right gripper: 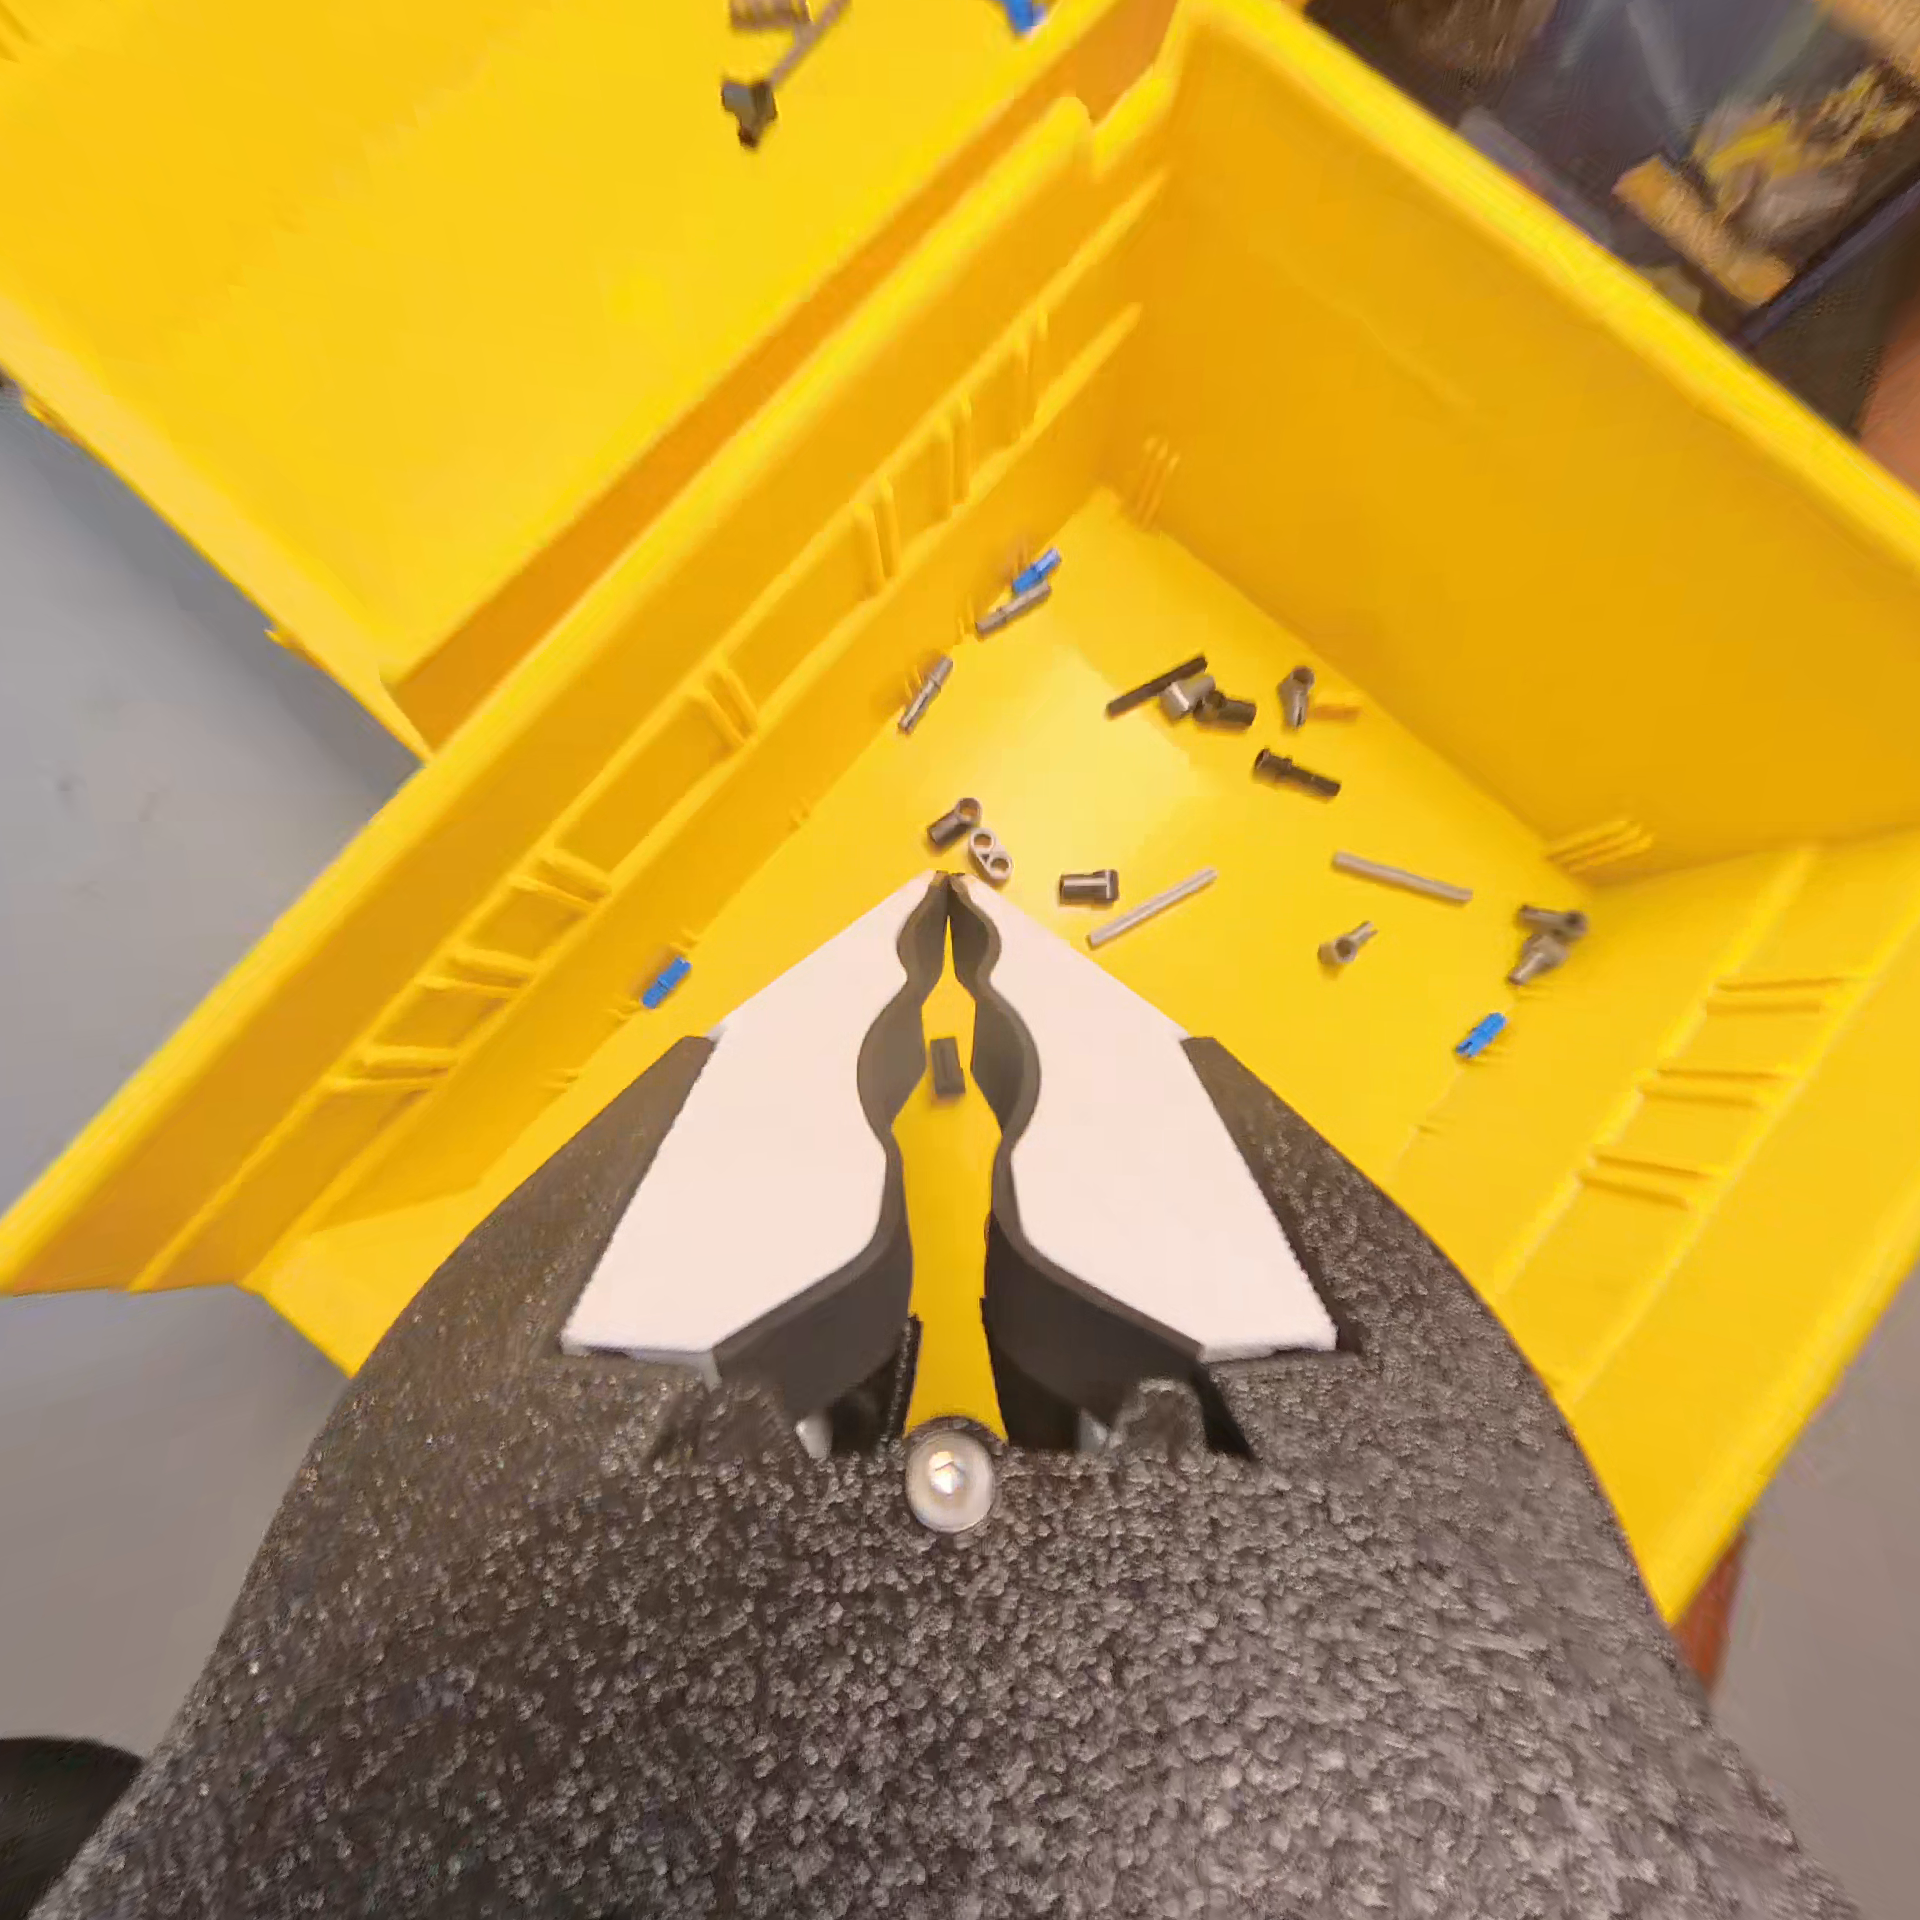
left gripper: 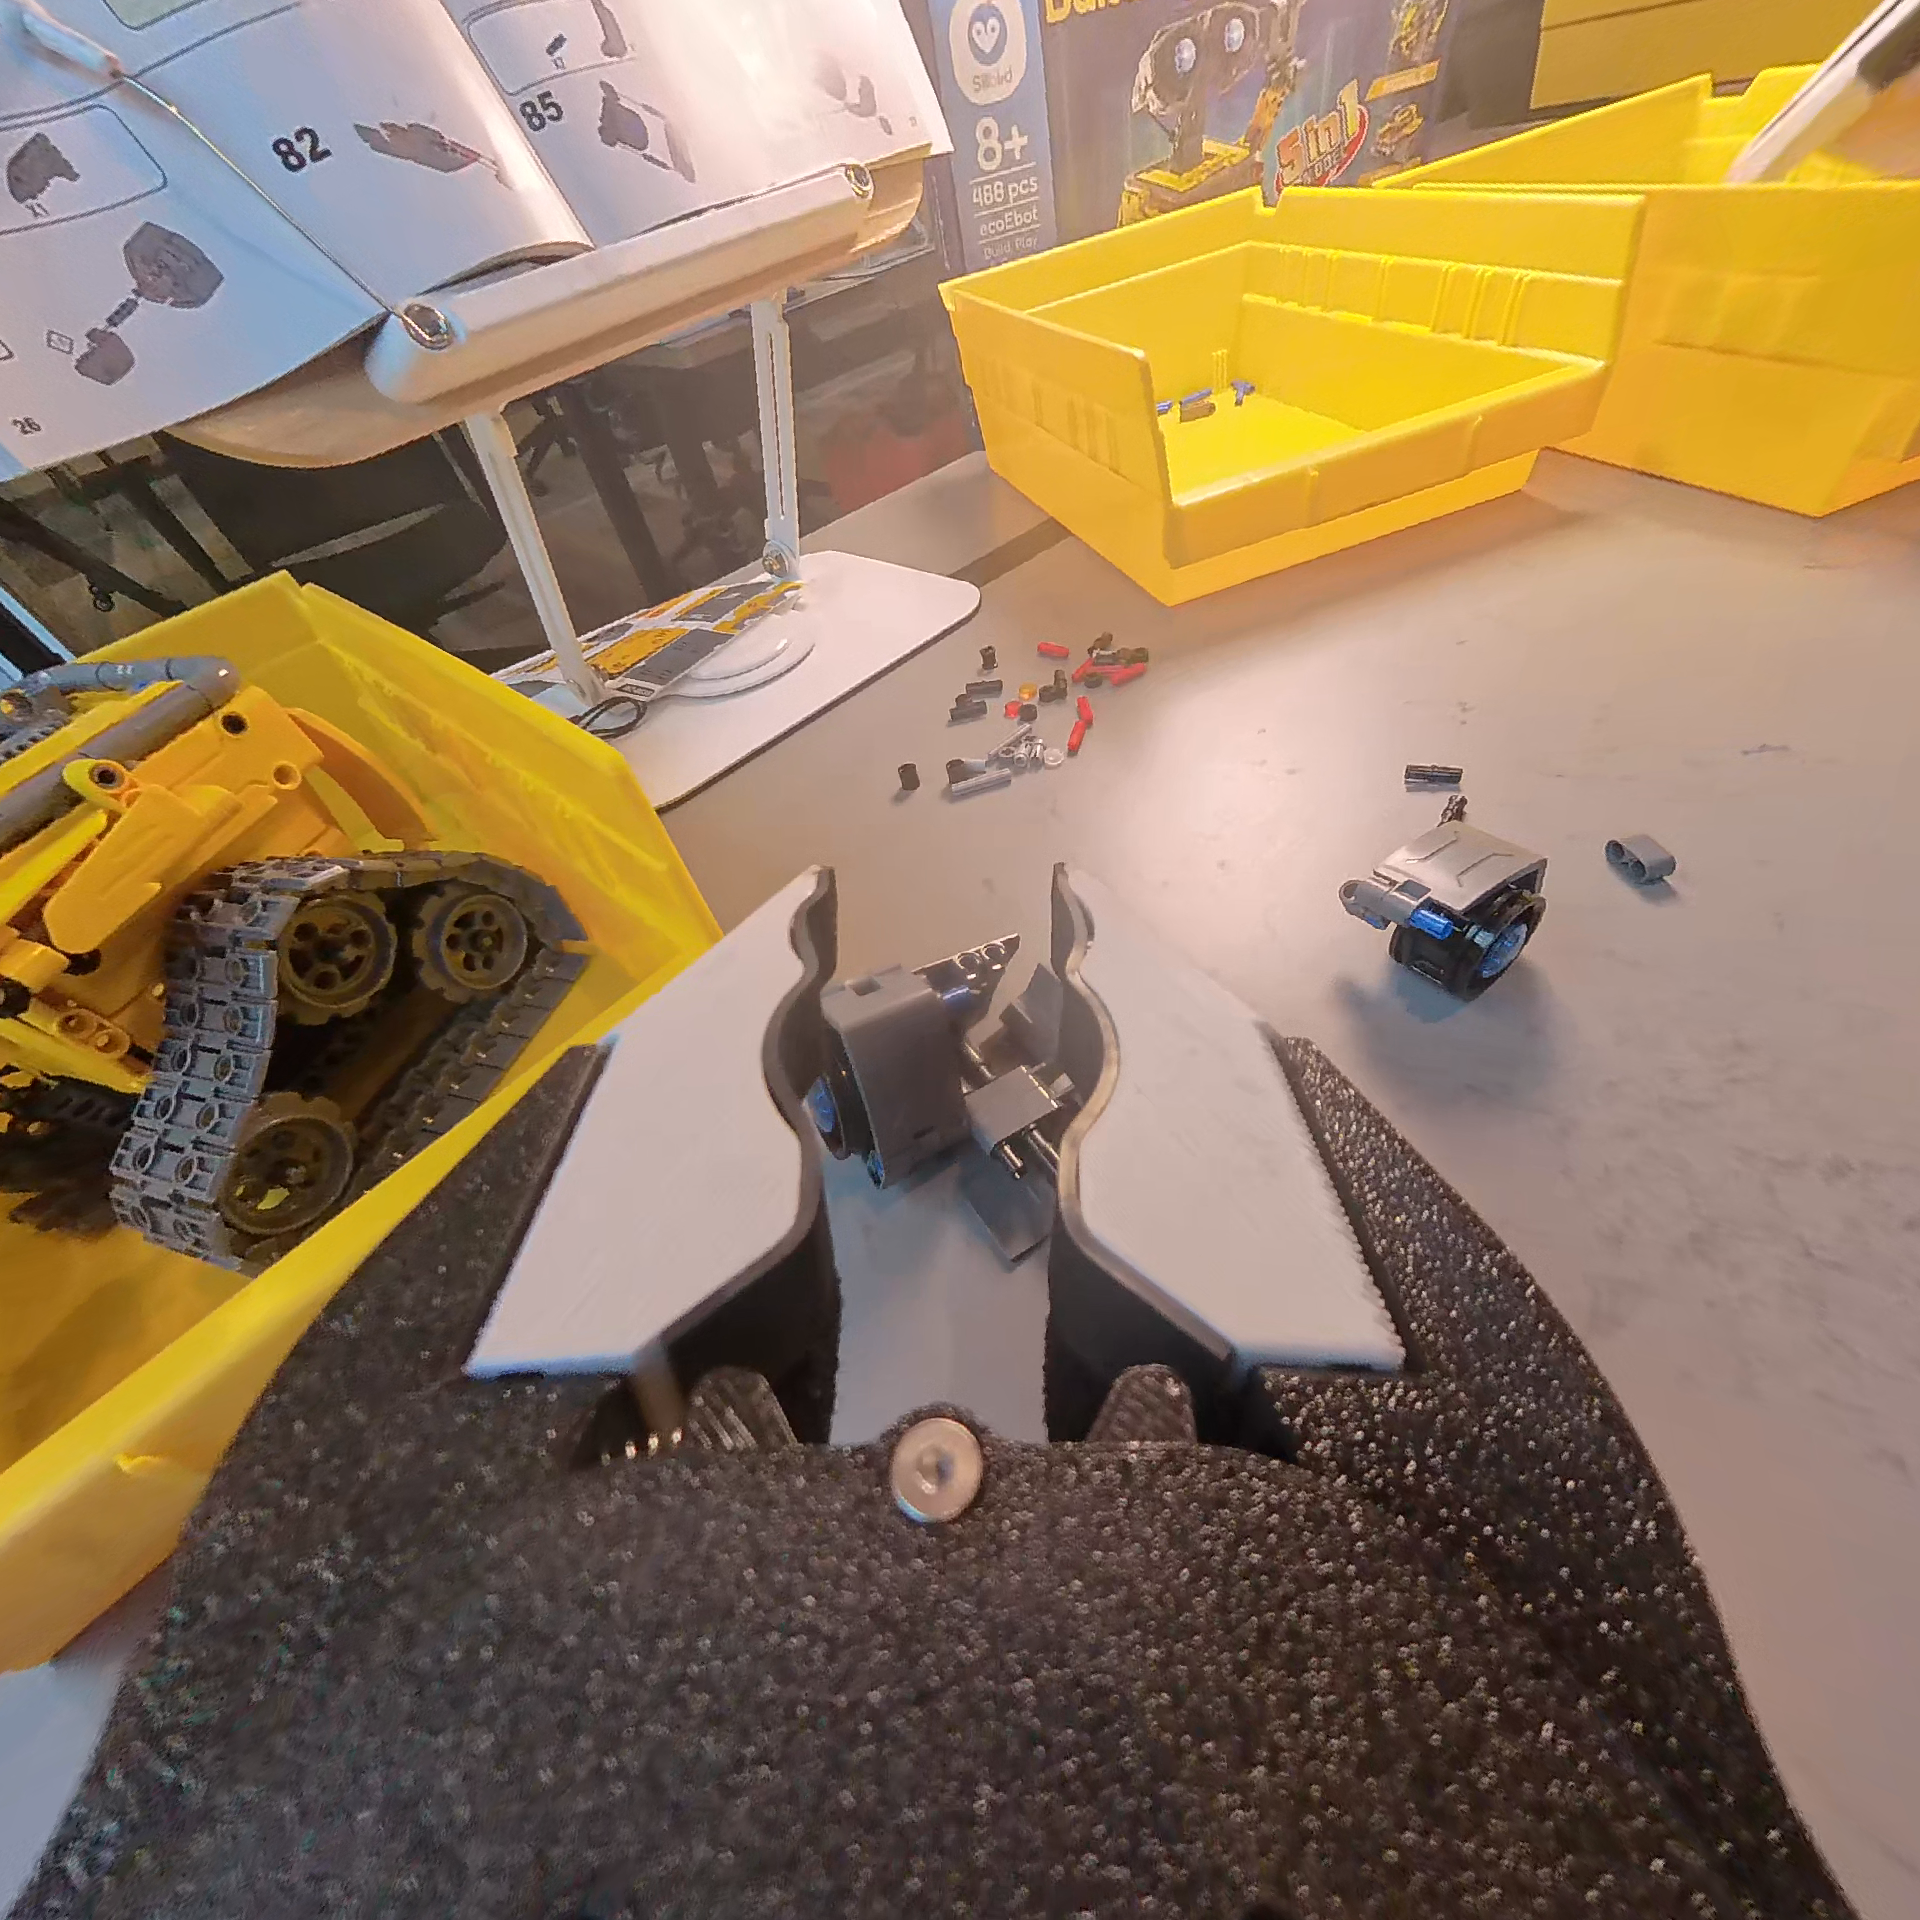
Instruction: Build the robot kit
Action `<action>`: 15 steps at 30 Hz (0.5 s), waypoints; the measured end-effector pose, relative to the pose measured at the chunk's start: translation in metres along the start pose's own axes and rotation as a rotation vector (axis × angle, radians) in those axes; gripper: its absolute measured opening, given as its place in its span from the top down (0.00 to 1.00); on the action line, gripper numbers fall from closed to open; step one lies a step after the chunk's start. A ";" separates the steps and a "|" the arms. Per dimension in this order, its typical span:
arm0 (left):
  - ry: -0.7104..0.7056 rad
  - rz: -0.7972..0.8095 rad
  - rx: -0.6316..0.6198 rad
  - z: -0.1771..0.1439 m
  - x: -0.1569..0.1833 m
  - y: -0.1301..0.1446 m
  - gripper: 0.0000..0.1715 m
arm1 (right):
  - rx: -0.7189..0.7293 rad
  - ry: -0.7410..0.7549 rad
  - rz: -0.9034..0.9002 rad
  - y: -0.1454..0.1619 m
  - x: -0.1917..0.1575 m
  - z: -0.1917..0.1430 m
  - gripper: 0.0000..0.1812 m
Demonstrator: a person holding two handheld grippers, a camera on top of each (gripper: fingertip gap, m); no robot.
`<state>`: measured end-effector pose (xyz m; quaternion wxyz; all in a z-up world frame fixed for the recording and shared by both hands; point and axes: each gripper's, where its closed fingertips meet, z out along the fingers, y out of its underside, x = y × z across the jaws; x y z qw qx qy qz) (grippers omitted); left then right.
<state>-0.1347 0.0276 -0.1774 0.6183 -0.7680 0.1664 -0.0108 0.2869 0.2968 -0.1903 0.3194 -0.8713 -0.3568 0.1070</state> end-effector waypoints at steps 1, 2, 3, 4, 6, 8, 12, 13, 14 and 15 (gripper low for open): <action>0.000 0.000 0.000 0.000 0.000 0.000 0.76 | 0.027 0.015 -0.026 -0.011 -0.001 -0.010 1.00; 0.001 0.000 0.000 0.000 0.000 0.000 0.76 | 0.045 0.025 -0.043 -0.020 -0.002 -0.018 1.00; 0.002 0.001 -0.001 0.000 0.000 0.000 0.76 | 0.052 0.032 -0.050 -0.026 -0.002 -0.023 1.00; 0.002 0.003 0.000 0.000 0.000 0.000 0.76 | 0.044 0.040 -0.055 -0.027 0.000 -0.024 1.00; 0.001 0.006 0.004 -0.001 0.000 -0.002 0.76 | -0.006 0.048 -0.047 -0.020 0.005 -0.016 1.00; -0.001 0.007 0.008 -0.001 0.000 -0.003 0.76 | -0.059 0.042 -0.018 -0.004 0.010 0.001 0.96; -0.008 0.004 0.007 -0.002 -0.002 -0.002 0.77 | -0.151 0.001 0.054 0.028 0.009 0.034 0.90; -0.009 0.002 0.007 -0.002 -0.002 -0.002 0.77 | -0.165 0.001 0.061 0.034 0.009 0.039 0.90; -0.010 0.001 0.006 -0.002 -0.003 -0.002 0.77 | -0.176 0.010 0.063 0.038 0.010 0.043 0.91; -0.010 0.000 0.006 -0.002 -0.003 -0.001 0.77 | -0.188 0.019 0.064 0.042 0.012 0.046 0.94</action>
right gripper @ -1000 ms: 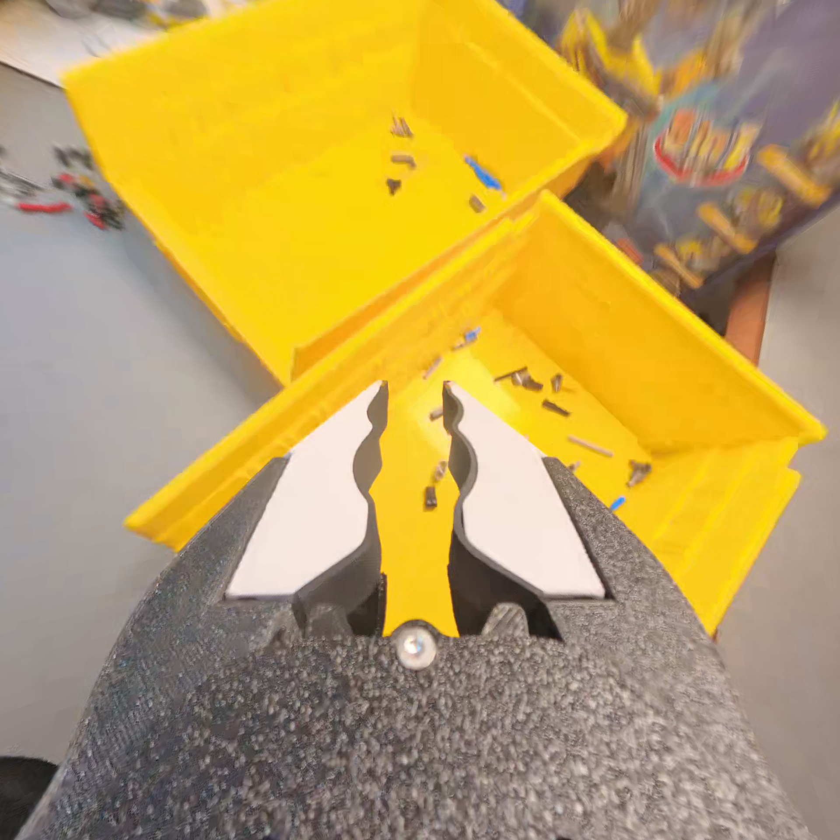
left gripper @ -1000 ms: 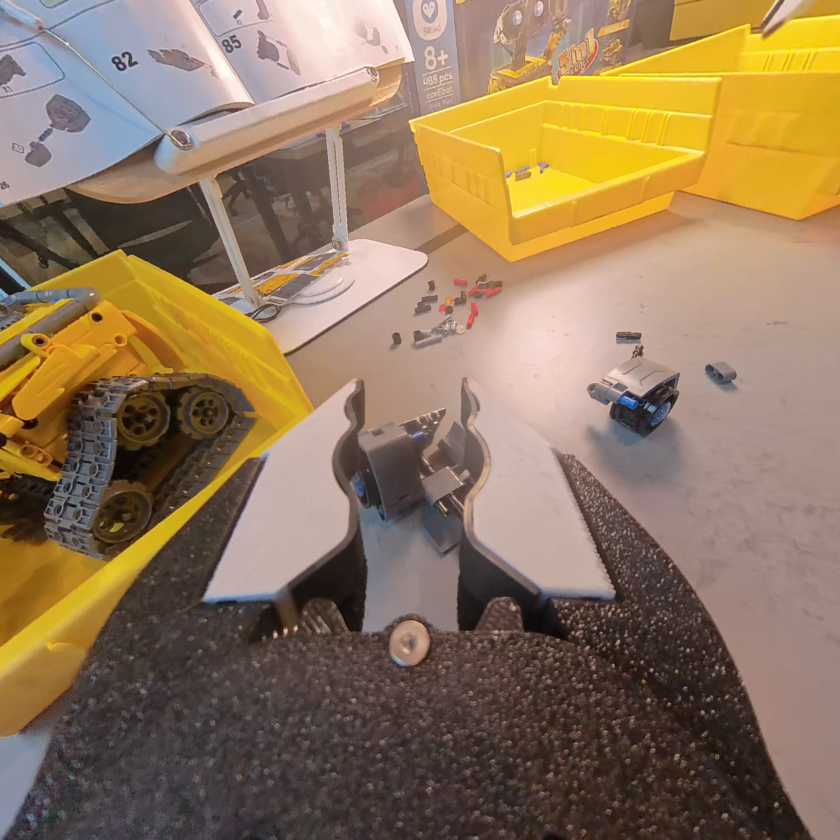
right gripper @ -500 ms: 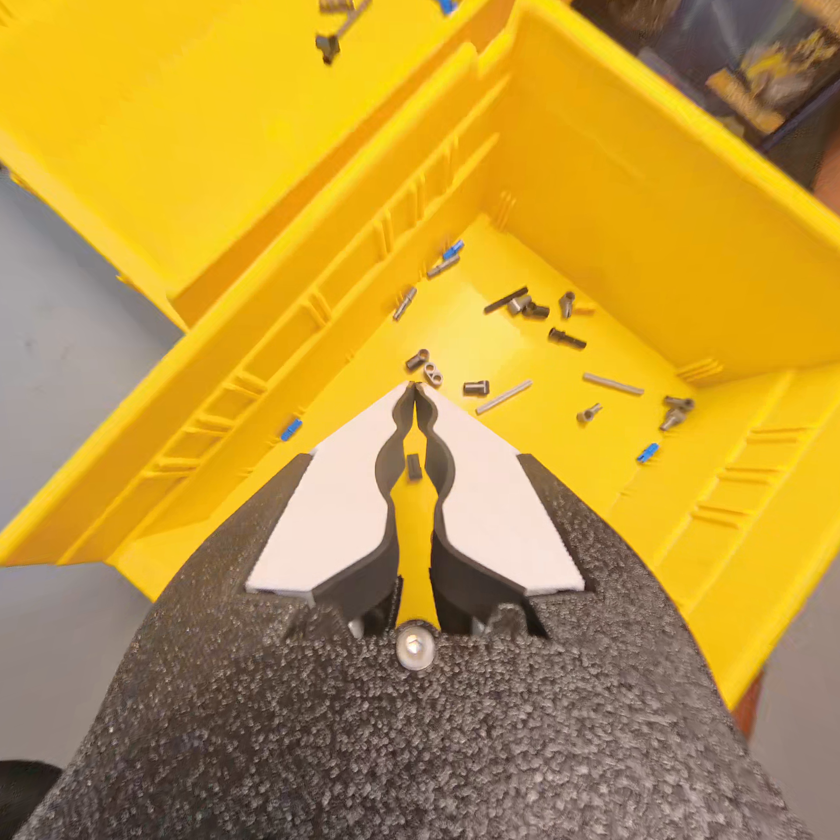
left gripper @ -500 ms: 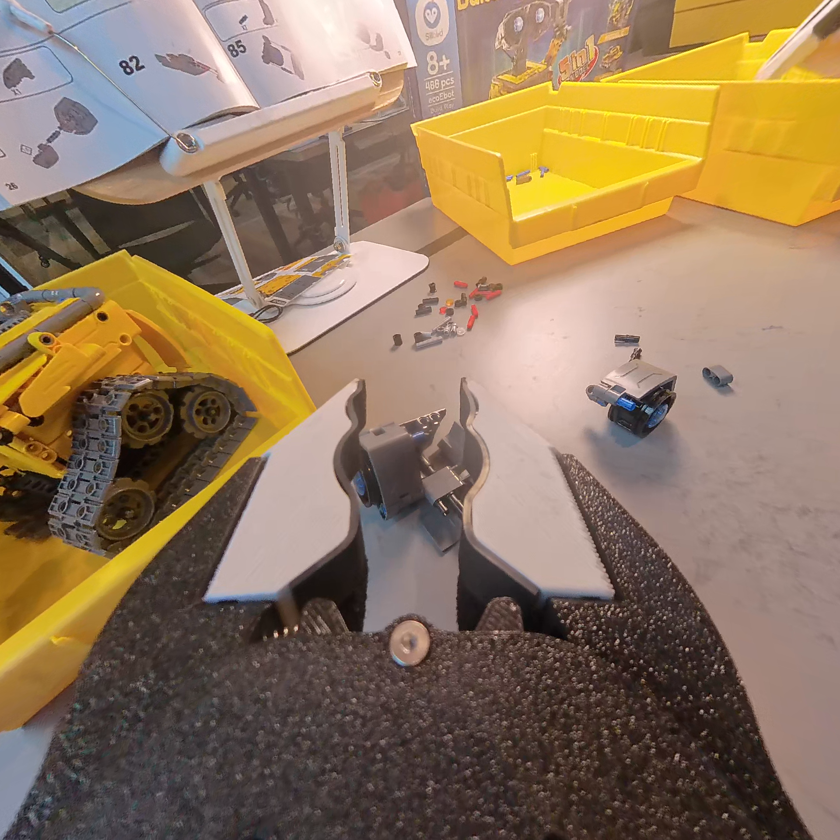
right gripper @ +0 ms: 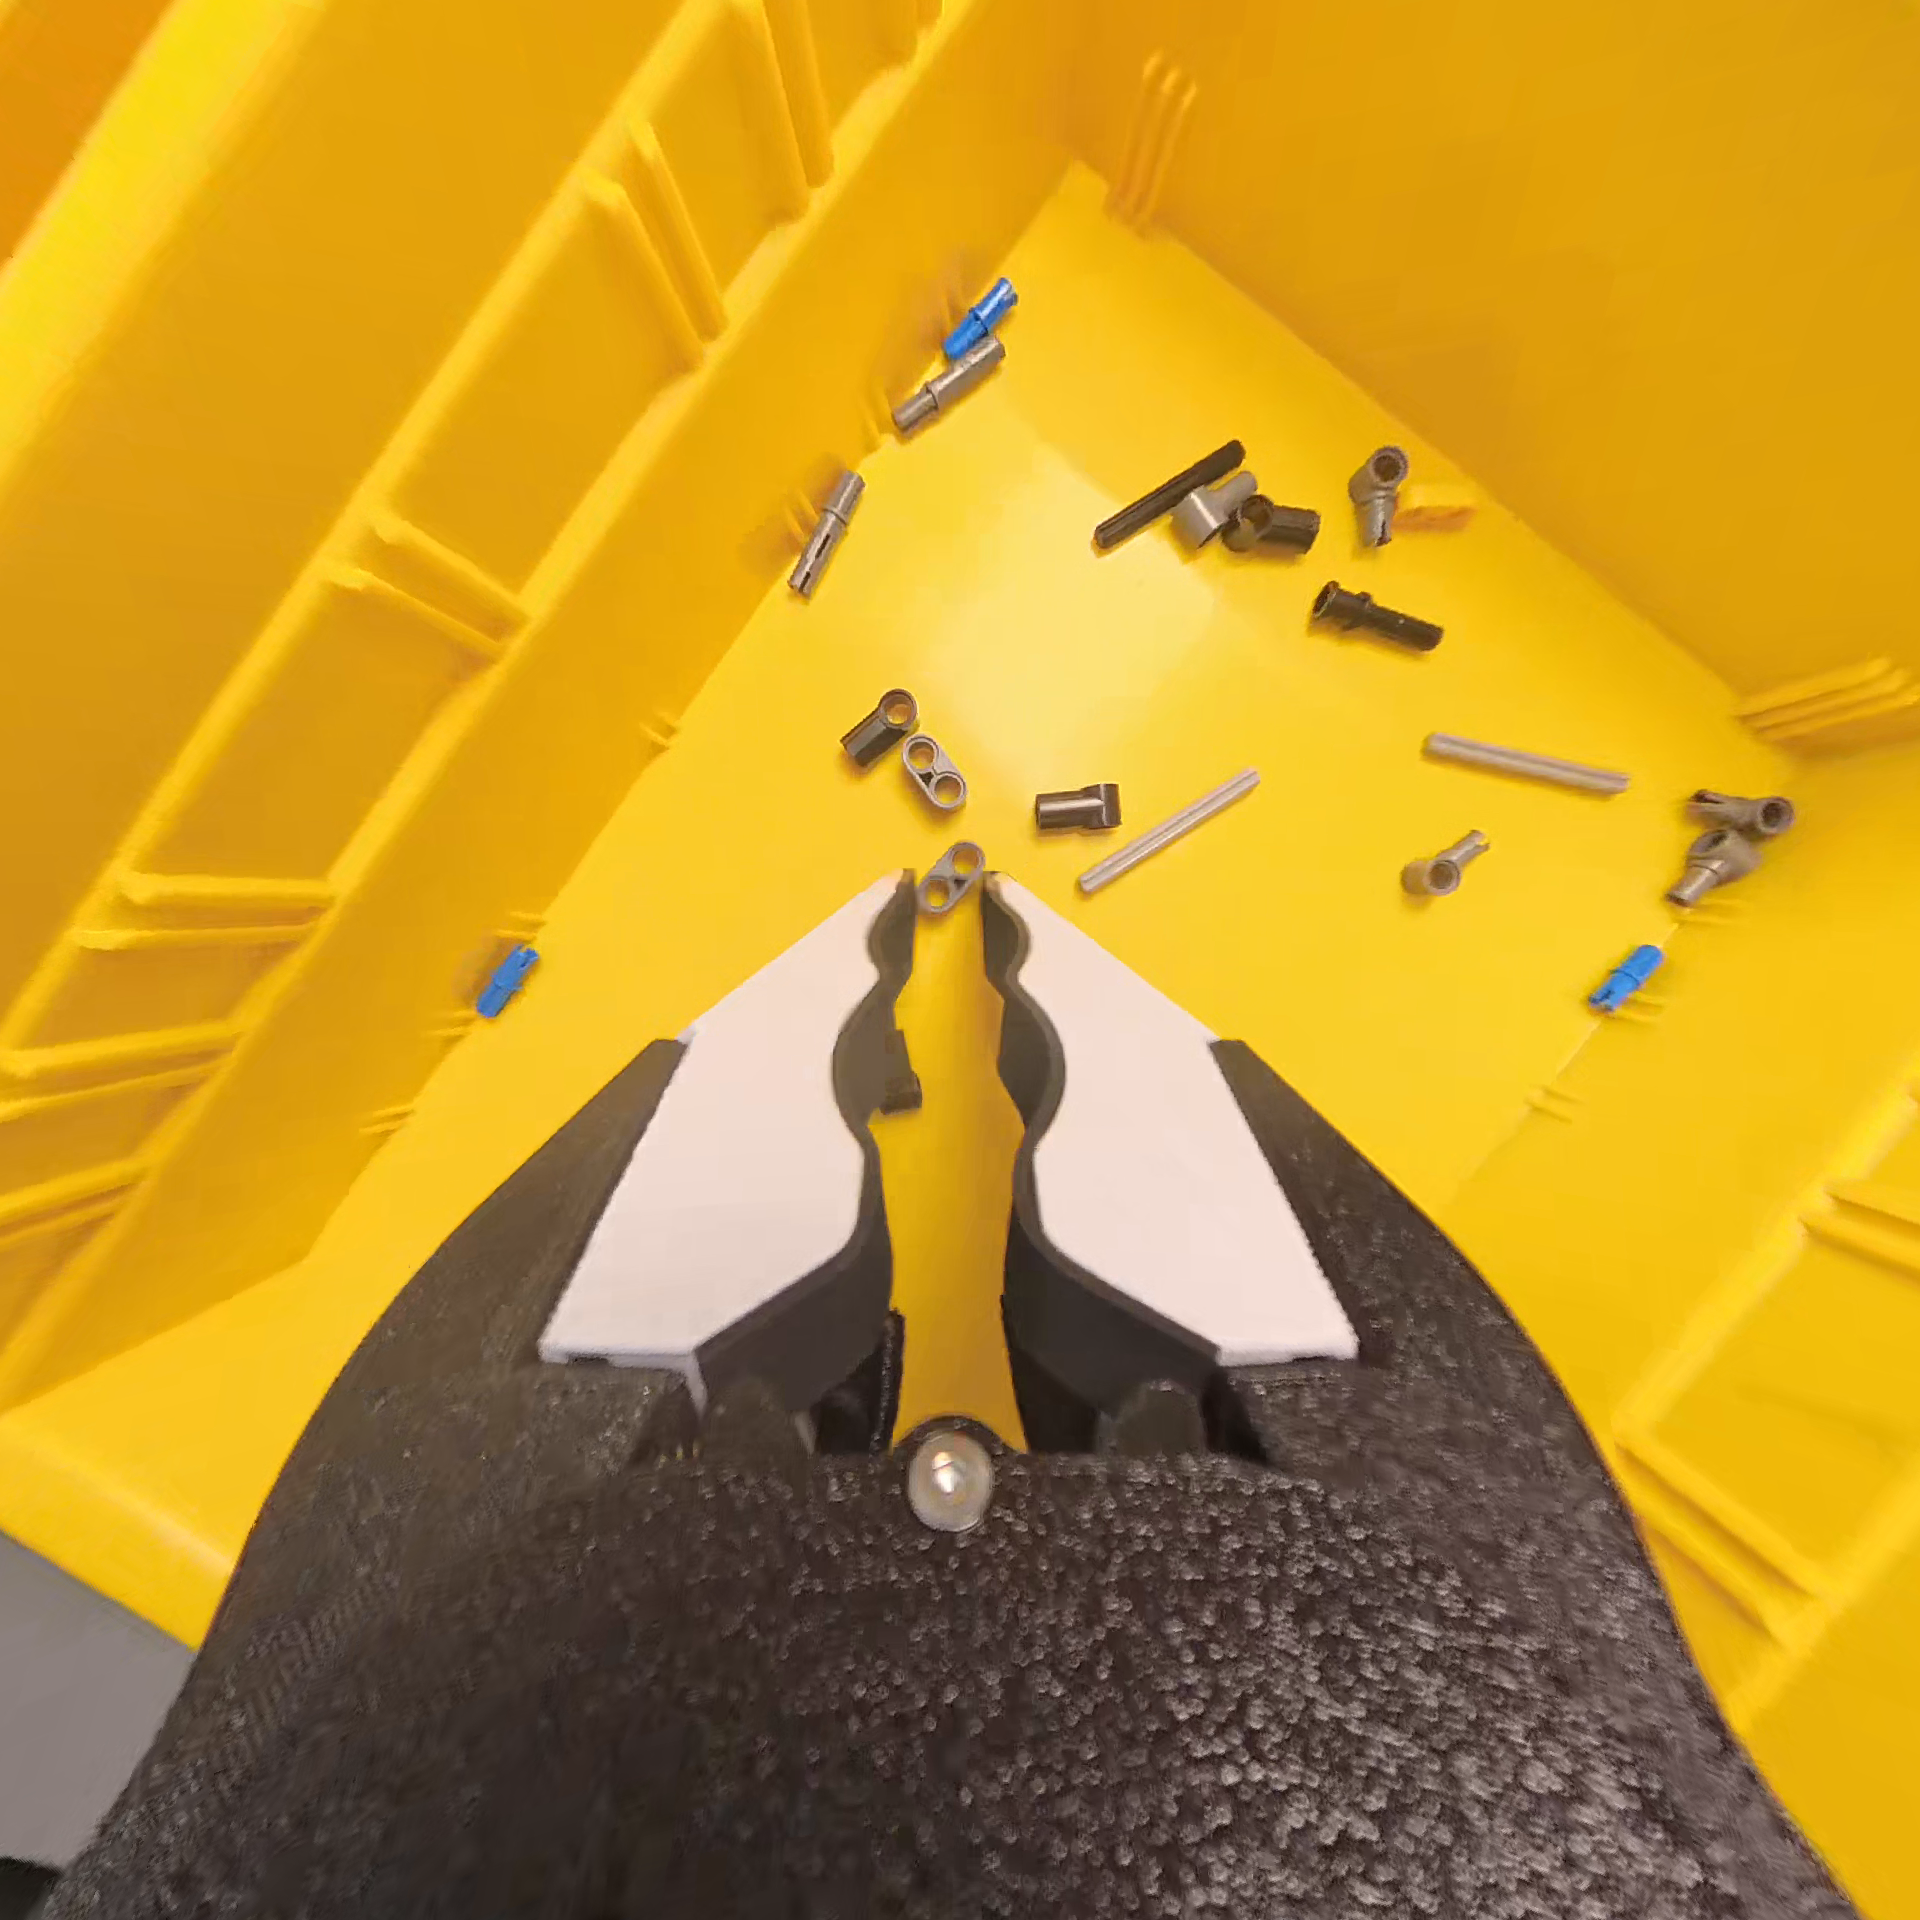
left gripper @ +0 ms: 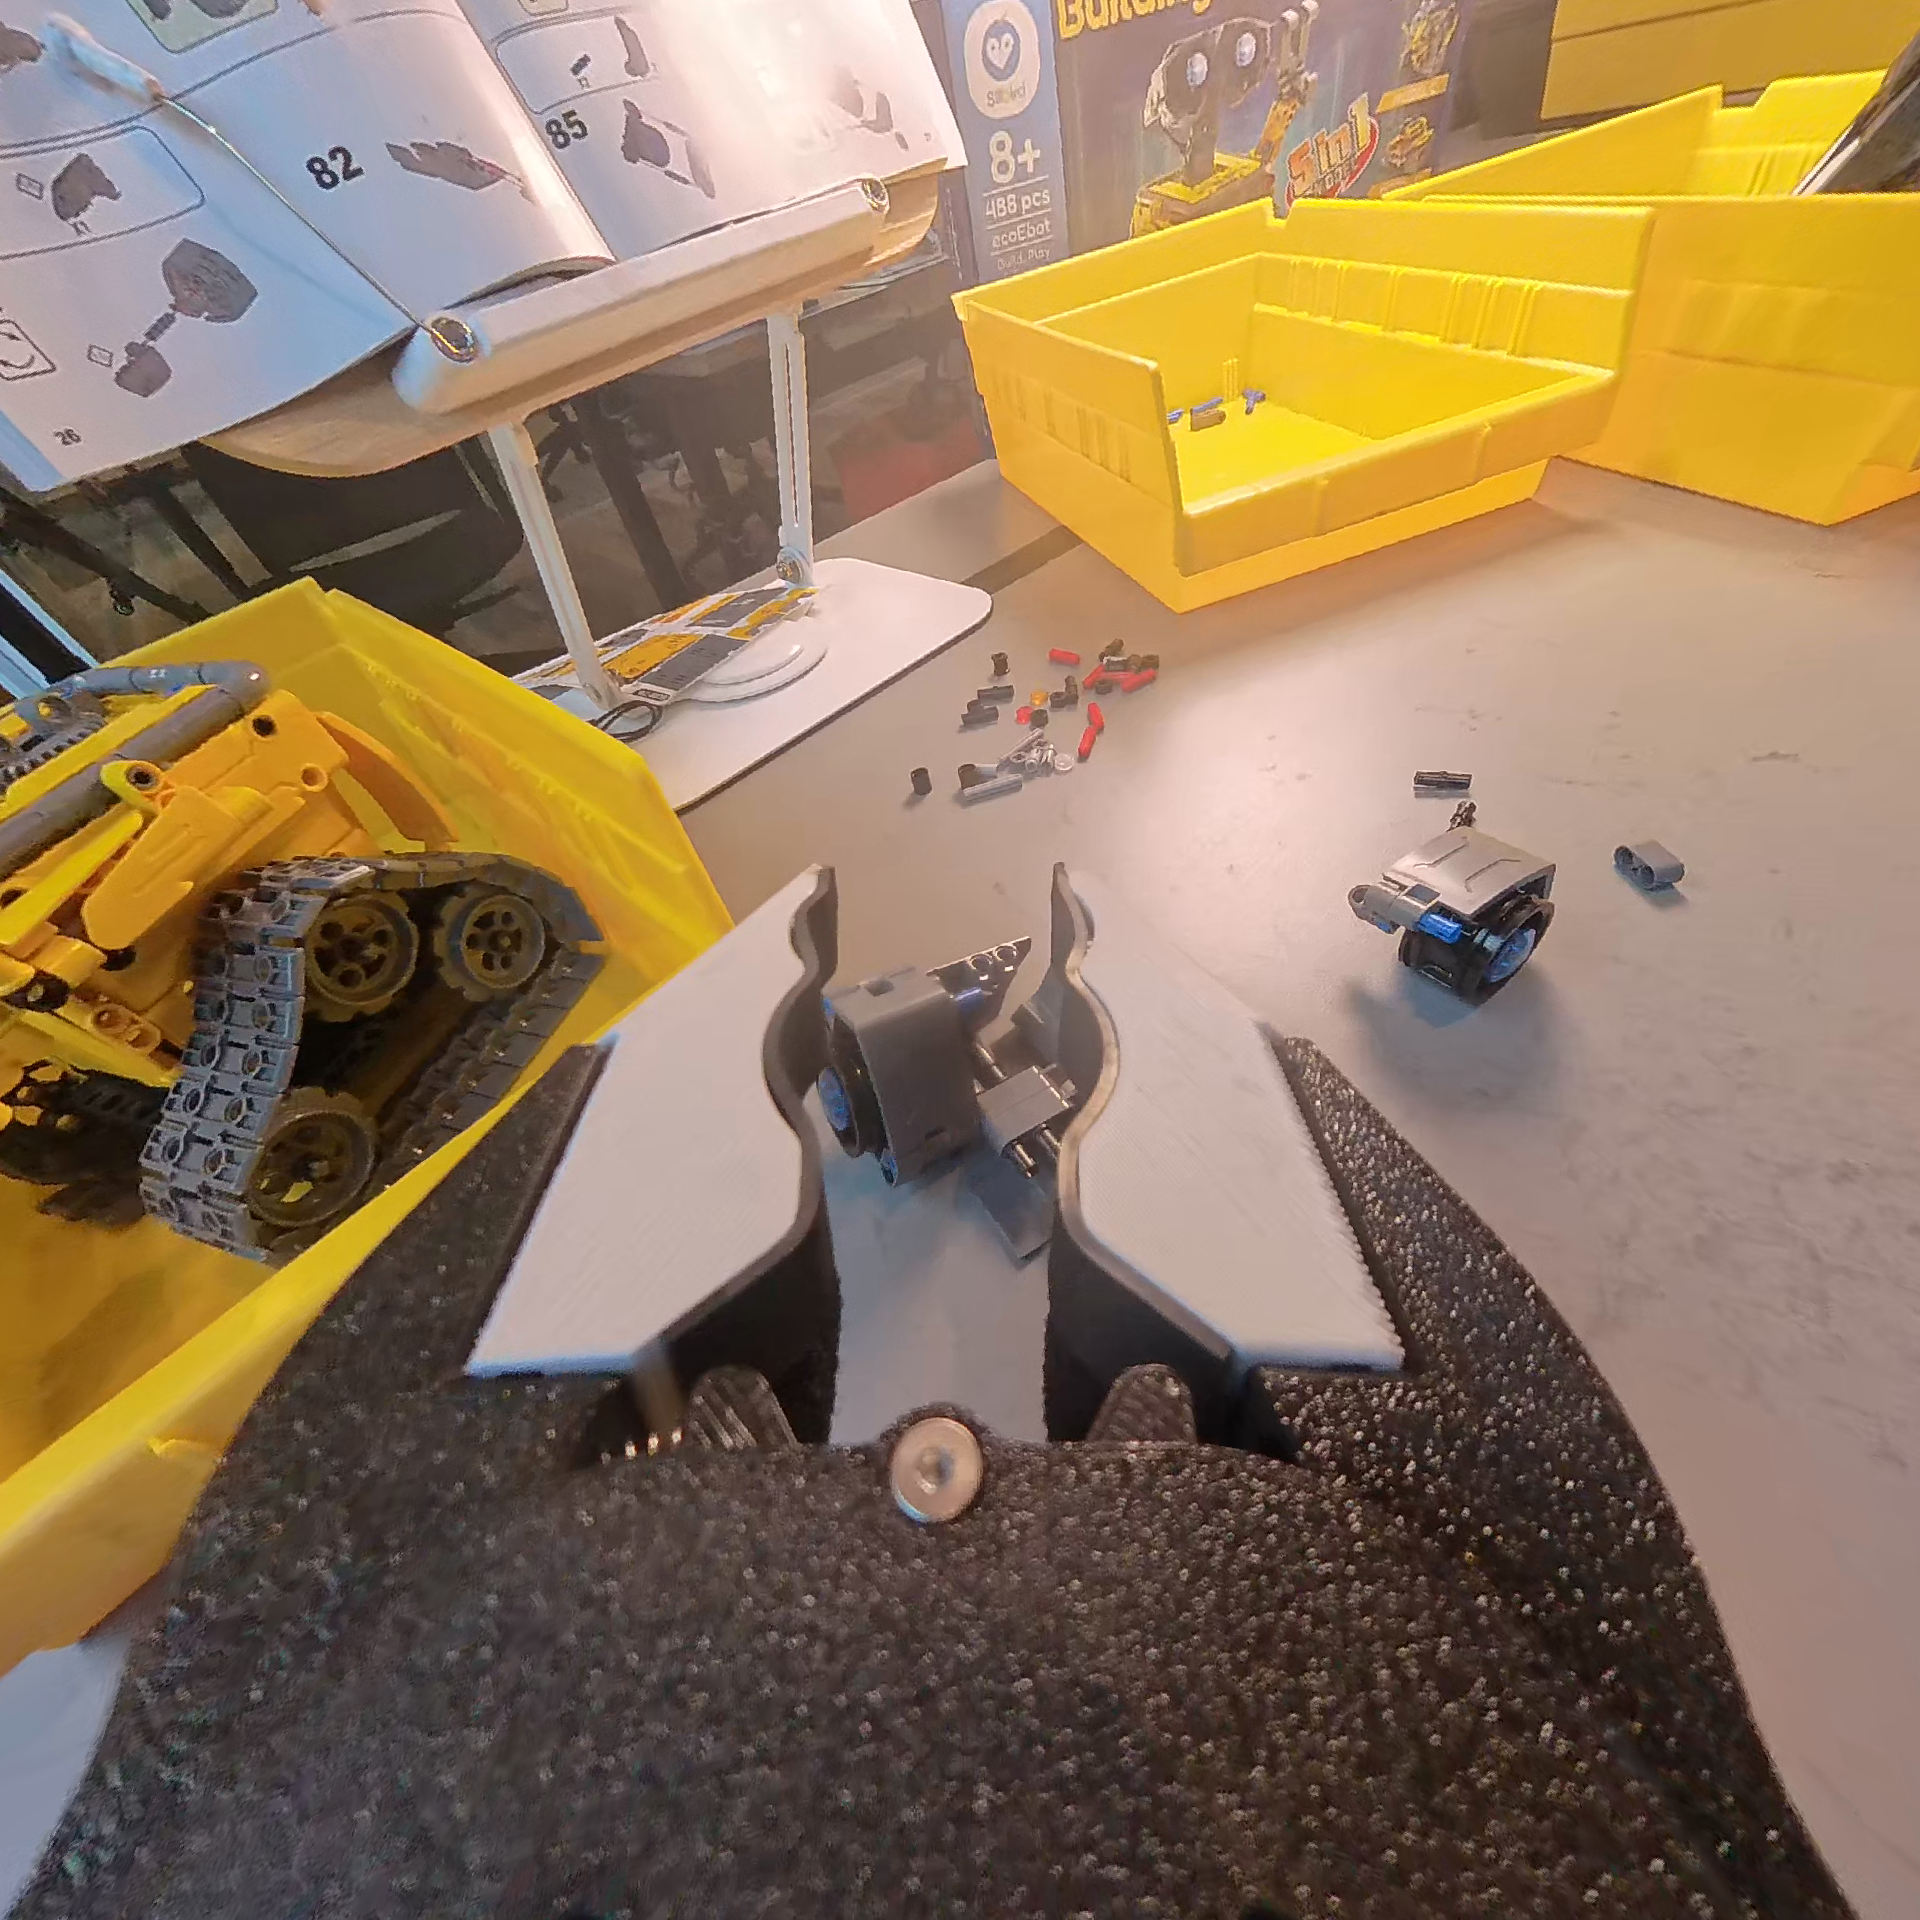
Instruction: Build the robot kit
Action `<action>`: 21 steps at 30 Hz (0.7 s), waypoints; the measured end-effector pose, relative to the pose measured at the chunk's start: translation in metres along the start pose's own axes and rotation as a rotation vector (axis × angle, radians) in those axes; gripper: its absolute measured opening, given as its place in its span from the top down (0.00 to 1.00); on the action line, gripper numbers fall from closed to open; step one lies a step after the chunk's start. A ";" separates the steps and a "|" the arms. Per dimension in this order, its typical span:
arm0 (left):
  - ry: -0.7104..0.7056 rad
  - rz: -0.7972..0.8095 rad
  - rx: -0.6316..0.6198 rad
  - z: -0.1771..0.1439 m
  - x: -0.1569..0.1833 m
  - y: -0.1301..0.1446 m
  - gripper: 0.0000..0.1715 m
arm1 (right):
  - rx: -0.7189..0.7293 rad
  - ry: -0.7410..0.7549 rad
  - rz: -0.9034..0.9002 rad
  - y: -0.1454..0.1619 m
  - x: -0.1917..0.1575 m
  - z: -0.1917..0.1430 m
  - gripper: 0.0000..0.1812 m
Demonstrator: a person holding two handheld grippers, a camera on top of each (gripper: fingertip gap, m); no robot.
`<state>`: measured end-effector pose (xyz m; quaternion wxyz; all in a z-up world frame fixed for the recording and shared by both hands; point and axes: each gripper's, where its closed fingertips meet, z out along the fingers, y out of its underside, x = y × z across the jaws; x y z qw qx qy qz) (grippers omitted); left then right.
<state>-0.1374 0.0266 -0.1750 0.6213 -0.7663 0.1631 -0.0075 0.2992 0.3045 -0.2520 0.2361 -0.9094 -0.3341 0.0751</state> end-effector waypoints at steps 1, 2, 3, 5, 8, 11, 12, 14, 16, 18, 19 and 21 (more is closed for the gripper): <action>0.000 -0.001 -0.001 0.000 0.000 0.000 0.77 | 0.000 -0.004 -0.003 0.001 0.000 0.001 0.97; 0.001 -0.001 -0.001 0.000 0.000 0.000 0.77 | 0.007 -0.016 -0.004 -0.001 -0.002 -0.001 0.97; 0.001 0.000 -0.002 0.000 0.000 0.001 0.77 | 0.035 -0.009 -0.012 -0.007 -0.002 -0.007 0.97; 0.001 -0.001 -0.002 0.001 0.000 0.001 0.77 | 0.142 -0.008 -0.041 -0.031 -0.010 -0.035 0.97; 0.004 -0.004 -0.004 0.002 0.000 0.002 0.77 | 0.382 -0.111 -0.201 -0.082 -0.071 -0.101 0.97; 0.006 -0.002 -0.008 0.003 0.000 0.003 0.76 | 0.494 -0.271 -0.447 -0.095 -0.173 -0.146 0.97; 0.005 0.001 -0.007 0.003 0.001 0.003 0.76 | 0.491 -0.313 -0.532 -0.089 -0.206 -0.148 0.97; 0.001 0.003 -0.001 0.002 0.000 0.001 0.76 | 0.438 -0.376 -0.661 -0.069 -0.261 -0.133 0.97; -0.005 -0.001 0.004 0.000 -0.002 0.000 0.76 | 0.346 -0.470 -0.723 -0.040 -0.305 -0.102 0.97; -0.011 -0.003 0.011 -0.002 -0.003 -0.002 0.76 | 0.254 -0.523 -0.754 -0.013 -0.331 -0.067 0.97; -0.013 -0.005 0.016 -0.003 -0.004 -0.003 0.76 | 0.222 -0.522 -0.772 -0.003 -0.337 -0.051 0.97; -0.017 -0.007 0.025 -0.004 -0.006 -0.005 0.76 | 0.180 -0.527 -0.785 0.011 -0.344 -0.033 0.97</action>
